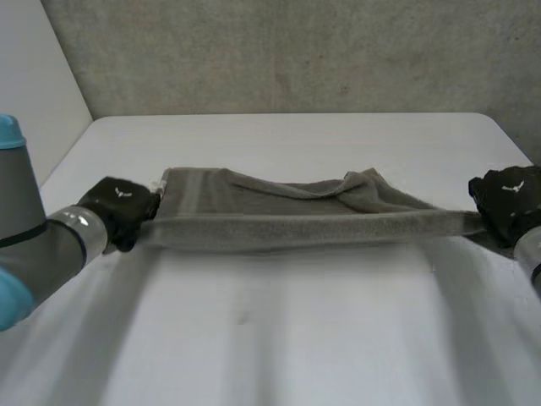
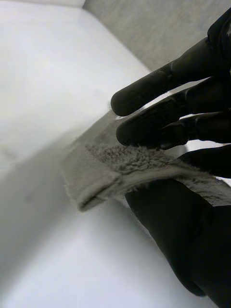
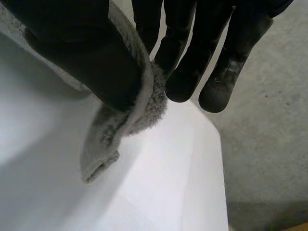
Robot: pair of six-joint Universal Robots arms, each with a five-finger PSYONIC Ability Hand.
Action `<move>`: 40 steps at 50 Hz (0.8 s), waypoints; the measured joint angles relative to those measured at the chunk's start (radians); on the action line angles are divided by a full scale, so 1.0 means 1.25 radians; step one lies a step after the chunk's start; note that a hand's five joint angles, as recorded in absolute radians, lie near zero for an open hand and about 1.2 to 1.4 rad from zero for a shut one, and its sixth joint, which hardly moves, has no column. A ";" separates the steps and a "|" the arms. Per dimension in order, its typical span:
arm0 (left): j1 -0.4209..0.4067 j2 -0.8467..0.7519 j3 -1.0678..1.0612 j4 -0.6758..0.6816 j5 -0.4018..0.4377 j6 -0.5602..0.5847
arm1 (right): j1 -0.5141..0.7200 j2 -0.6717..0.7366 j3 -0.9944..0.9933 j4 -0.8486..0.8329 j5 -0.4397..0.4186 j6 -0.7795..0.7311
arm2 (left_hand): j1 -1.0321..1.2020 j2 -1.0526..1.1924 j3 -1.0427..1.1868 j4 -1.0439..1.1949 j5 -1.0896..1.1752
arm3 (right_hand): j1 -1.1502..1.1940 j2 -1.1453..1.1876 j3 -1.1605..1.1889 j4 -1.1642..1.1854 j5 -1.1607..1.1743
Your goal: Fold the towel.
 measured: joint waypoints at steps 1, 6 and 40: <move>0.003 0.013 -0.008 -0.022 0.000 0.001 | 0.000 -0.007 -0.023 0.048 -0.001 -0.006 | 0.000 0.000 0.000 0.000 0.000 | 0.000 0.000 0.000 0.000 0.000; 0.014 0.074 -0.023 -0.141 0.002 0.002 | 0.001 -0.044 -0.168 0.307 -0.007 -0.028 | 0.000 0.000 0.000 0.000 0.000 | 0.000 0.000 0.000 0.000 0.000; 0.024 -0.173 0.349 -0.234 0.038 0.001 | 0.043 0.280 -0.543 0.496 -0.029 -0.151 | 0.007 0.000 0.000 0.000 0.000 | 0.000 0.000 0.003 0.000 0.019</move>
